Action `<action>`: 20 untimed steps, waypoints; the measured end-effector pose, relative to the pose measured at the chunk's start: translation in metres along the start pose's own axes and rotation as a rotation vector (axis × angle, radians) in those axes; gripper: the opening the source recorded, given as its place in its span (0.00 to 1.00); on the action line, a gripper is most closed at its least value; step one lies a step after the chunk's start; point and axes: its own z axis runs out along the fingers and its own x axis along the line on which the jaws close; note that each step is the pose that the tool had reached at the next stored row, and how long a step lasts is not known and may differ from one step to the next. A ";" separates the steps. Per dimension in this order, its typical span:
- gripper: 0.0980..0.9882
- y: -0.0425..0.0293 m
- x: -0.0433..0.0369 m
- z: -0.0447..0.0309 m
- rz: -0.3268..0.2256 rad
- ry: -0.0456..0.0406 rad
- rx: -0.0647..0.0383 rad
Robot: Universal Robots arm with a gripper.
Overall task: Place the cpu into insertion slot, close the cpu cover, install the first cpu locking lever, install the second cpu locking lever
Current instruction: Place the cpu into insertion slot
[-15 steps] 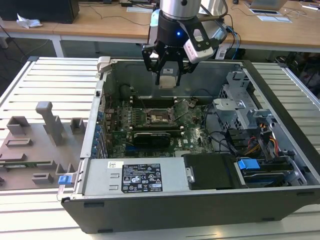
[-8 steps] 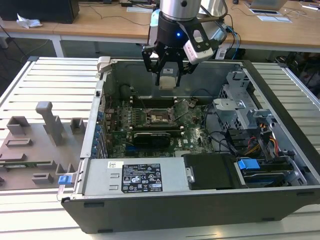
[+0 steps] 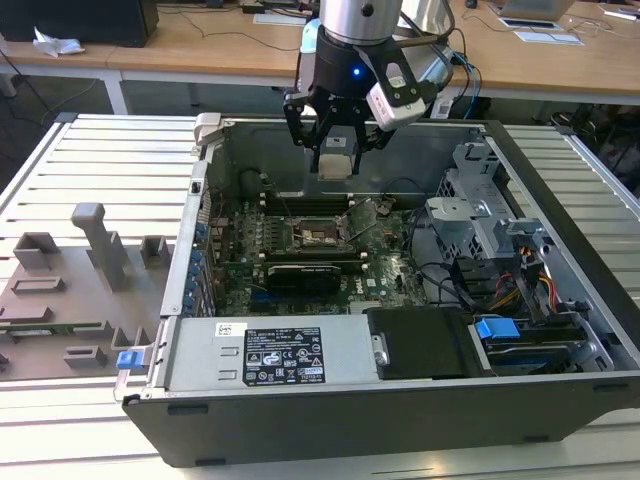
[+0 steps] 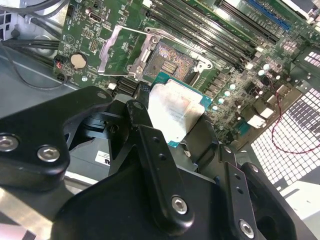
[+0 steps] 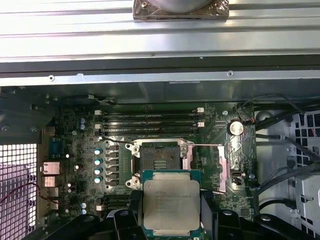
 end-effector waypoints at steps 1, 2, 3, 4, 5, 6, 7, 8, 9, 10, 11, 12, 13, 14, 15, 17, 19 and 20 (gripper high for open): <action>0.50 0.0000 0.0000 0.0003 0.000 0.0000 0.000; 0.50 -0.0001 0.0000 0.0007 0.000 0.0000 0.000; 0.50 -0.0001 0.0000 0.0010 0.000 0.0000 0.000; 0.50 -0.0001 0.0000 0.0014 0.000 0.0000 0.000; 0.50 -0.0001 0.0000 0.0018 0.000 0.0000 0.000; 0.50 -0.0002 -0.0001 0.0023 0.000 0.0000 0.000; 0.50 -0.0002 -0.0001 0.0027 0.000 -0.0001 0.000; 0.50 -0.0002 -0.0001 0.0030 0.000 0.0000 0.000; 0.50 -0.0003 -0.0001 0.0034 0.000 0.0000 0.000; 0.50 -0.0003 -0.0001 0.0035 0.000 0.0000 0.000; 0.50 -0.0003 -0.0001 0.0039 0.000 0.0000 0.000; 0.50 -0.0003 -0.0001 0.0042 0.000 -0.0001 0.000; 0.50 -0.0004 -0.0001 0.0048 0.000 0.0000 0.000; 0.50 -0.0004 -0.0001 0.0053 0.000 -0.0001 0.000; 0.50 -0.0004 -0.0001 0.0056 0.000 -0.0001 0.000; 0.50 -0.0005 -0.0001 0.0062 0.000 -0.0001 0.000; 0.50 -0.0006 -0.0001 0.0069 0.000 0.0000 0.000; 0.50 -0.0006 -0.0001 0.0072 0.000 -0.0001 0.000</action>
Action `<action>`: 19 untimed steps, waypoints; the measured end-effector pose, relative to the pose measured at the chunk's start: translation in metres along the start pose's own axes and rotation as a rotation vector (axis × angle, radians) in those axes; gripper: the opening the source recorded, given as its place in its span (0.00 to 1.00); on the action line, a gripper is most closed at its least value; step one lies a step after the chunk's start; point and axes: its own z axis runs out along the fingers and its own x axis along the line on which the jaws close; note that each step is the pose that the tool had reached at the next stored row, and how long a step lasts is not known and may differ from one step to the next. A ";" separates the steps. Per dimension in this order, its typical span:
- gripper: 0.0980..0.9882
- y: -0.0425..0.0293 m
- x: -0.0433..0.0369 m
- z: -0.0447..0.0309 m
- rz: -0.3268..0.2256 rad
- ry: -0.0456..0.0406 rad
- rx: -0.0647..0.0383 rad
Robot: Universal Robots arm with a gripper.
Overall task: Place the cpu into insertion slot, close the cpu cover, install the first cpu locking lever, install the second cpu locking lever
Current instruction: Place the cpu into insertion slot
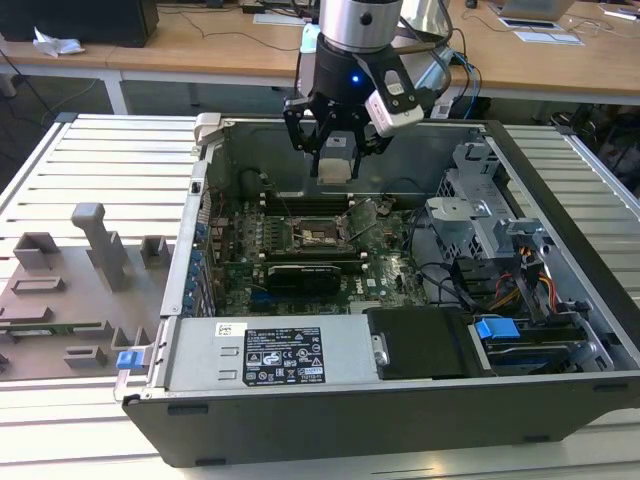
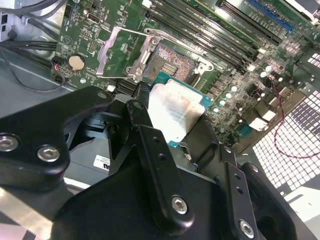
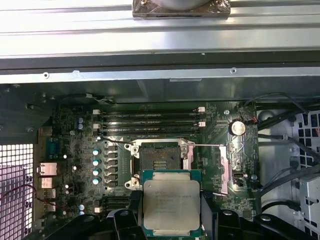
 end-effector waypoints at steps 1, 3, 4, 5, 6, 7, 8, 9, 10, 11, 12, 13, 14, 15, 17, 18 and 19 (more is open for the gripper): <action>0.50 0.0000 0.0000 0.0004 0.000 0.0000 0.000; 0.50 -0.0001 0.0000 0.0010 0.000 0.0000 0.000; 0.50 -0.0001 0.0000 0.0015 0.000 0.0000 0.000; 0.50 -0.0001 0.0000 0.0018 0.000 0.0000 0.000; 0.50 -0.0002 0.0000 0.0022 0.000 0.0000 0.000; 0.50 -0.0002 -0.0001 0.0025 0.000 0.0000 0.000; 0.50 -0.0002 -0.0001 0.0028 0.000 0.0000 0.000; 0.50 -0.0002 -0.0001 0.0031 0.000 0.0000 0.000; 0.50 -0.0003 -0.0001 0.0035 0.000 0.0000 0.000; 0.50 -0.0003 -0.0001 0.0040 0.000 0.0000 0.000; 0.50 -0.0003 -0.0001 0.0043 0.000 0.0000 0.000; 0.50 -0.0004 -0.0001 0.0045 0.000 0.0000 0.000; 0.50 -0.0004 -0.0001 0.0048 0.000 0.0000 0.000; 0.50 -0.0004 -0.0001 0.0051 0.000 0.0000 0.000; 0.50 -0.0005 -0.0001 0.0061 0.000 0.0000 0.000; 0.50 -0.0005 -0.0001 0.0064 0.000 0.0000 0.000; 0.50 -0.0005 -0.0001 0.0067 0.000 0.0000 0.000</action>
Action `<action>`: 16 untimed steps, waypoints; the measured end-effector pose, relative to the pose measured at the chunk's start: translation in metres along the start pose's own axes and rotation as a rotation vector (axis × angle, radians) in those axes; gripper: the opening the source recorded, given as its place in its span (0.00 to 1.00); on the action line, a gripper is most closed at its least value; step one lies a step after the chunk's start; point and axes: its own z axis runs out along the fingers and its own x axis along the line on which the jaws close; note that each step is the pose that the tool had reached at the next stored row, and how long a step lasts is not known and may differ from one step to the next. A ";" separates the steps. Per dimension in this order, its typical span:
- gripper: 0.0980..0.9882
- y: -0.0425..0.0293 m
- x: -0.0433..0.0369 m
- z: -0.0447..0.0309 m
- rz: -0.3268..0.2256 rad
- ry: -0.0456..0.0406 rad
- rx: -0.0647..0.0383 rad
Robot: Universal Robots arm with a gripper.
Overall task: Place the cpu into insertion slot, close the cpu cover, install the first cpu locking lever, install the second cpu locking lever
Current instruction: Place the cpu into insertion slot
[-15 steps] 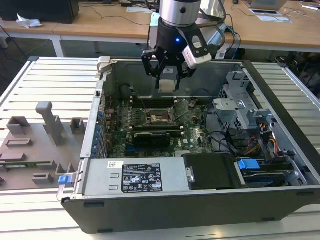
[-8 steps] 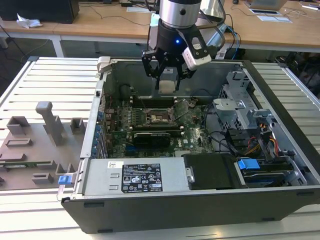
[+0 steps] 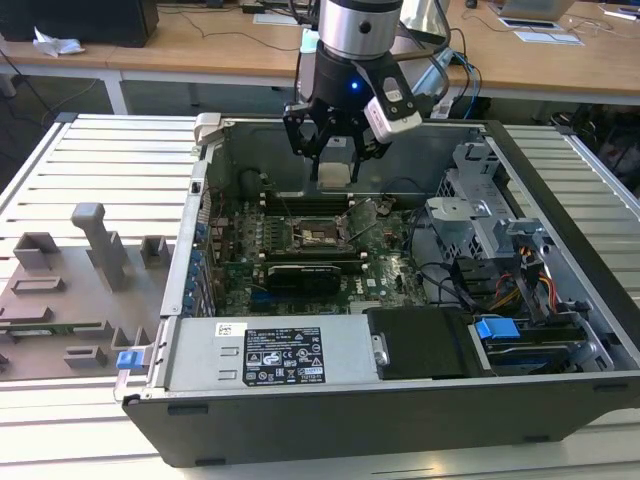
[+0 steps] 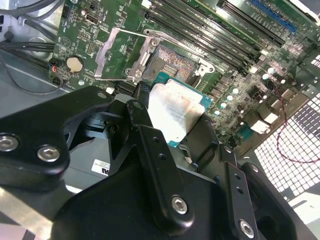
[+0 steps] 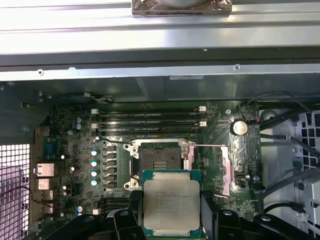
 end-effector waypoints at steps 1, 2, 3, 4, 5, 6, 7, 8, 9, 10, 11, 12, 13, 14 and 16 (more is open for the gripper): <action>0.50 0.0000 0.0000 0.0003 0.000 0.0000 0.000; 0.50 -0.0001 0.0000 0.0006 0.000 0.0000 0.000; 0.50 -0.0001 0.0000 0.0011 0.000 0.0000 0.000; 0.50 -0.0001 0.0000 0.0013 0.000 0.0000 0.000; 0.50 -0.0001 0.0000 0.0017 0.000 0.0000 0.000; 0.50 -0.0002 0.0000 0.0019 0.000 0.0000 0.000; 0.50 -0.0002 0.0000 0.0022 0.000 0.0000 0.000; 0.50 -0.0002 0.0000 0.0025 0.000 0.0000 0.000; 0.50 -0.0002 0.0000 0.0028 0.000 0.0000 0.000; 0.50 -0.0003 -0.0001 0.0032 0.000 -0.0001 0.000; 0.50 -0.0003 -0.0001 0.0038 0.000 0.0000 0.000; 0.50 -0.0004 -0.0001 0.0043 0.000 0.0000 0.000; 0.50 -0.0004 -0.0001 0.0047 0.000 0.0000 0.000; 0.50 -0.0004 -0.0001 0.0054 0.000 -0.0001 0.000; 0.50 -0.0005 -0.0001 0.0067 0.000 0.0000 0.000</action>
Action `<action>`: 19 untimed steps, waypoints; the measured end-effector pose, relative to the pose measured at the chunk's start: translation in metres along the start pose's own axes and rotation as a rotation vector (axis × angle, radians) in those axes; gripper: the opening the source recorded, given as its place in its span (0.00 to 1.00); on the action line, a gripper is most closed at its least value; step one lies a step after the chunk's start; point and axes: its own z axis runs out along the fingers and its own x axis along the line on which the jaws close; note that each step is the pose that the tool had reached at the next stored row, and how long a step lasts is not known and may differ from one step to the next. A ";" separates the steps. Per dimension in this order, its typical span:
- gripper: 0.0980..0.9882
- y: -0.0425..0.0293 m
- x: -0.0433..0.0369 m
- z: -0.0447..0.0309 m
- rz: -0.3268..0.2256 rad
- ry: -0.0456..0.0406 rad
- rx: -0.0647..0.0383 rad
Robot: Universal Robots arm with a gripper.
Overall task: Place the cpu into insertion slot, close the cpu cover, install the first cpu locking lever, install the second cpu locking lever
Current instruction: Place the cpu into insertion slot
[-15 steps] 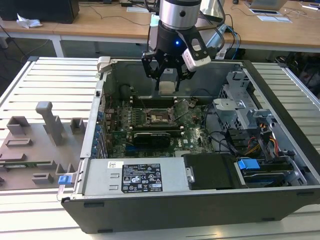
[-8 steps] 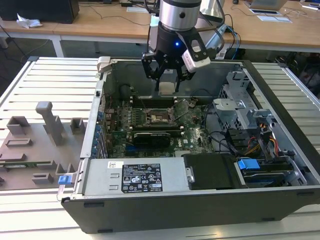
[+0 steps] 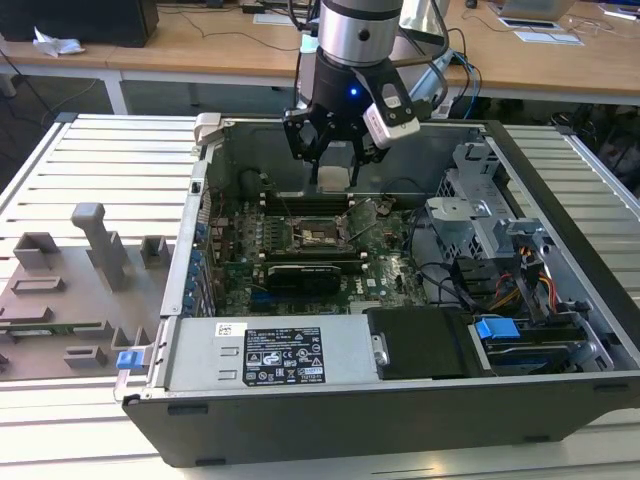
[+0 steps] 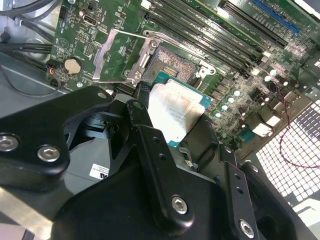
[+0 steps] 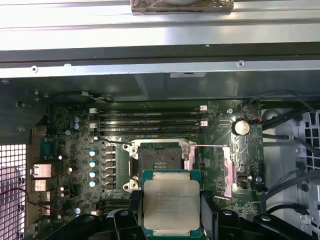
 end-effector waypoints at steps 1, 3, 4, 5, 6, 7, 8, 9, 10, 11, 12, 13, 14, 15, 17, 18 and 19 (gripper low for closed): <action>0.50 0.0000 0.0000 0.0003 0.000 0.0000 0.000; 0.50 -0.0001 0.0000 0.0015 0.000 0.0000 0.000; 0.50 -0.0002 0.0000 0.0023 0.000 0.0000 0.000; 0.50 -0.0002 0.0000 0.0028 0.000 -0.0001 0.000; 0.50 -0.0003 -0.0001 0.0031 0.000 0.0000 0.000; 0.50 -0.0003 -0.0001 0.0037 0.000 0.0000 0.000; 0.50 -0.0003 -0.0001 0.0041 0.000 0.0000 0.000; 0.50 -0.0004 -0.0001 0.0048 0.000 -0.0001 0.000; 0.50 -0.0004 -0.0001 0.0053 0.000 -0.0001 0.001; 0.50 -0.0005 -0.0001 0.0057 0.000 0.0000 0.001; 0.50 -0.0005 -0.0001 0.0067 0.000 -0.0001 0.002; 0.50 -0.0006 -0.0001 0.0079 0.000 -0.0002 0.007; 0.50 -0.0007 -0.0001 0.0086 0.000 -0.0003 0.010; 0.50 -0.0007 -0.0002 0.0091 0.000 -0.0004 0.013; 0.50 -0.0006 -0.0002 0.0107 0.001 -0.0008 0.028; 0.50 -0.0005 -0.0002 0.0112 0.001 -0.0009 0.034; 0.50 0.0002 -0.0002 0.0120 0.001 -0.0014 0.051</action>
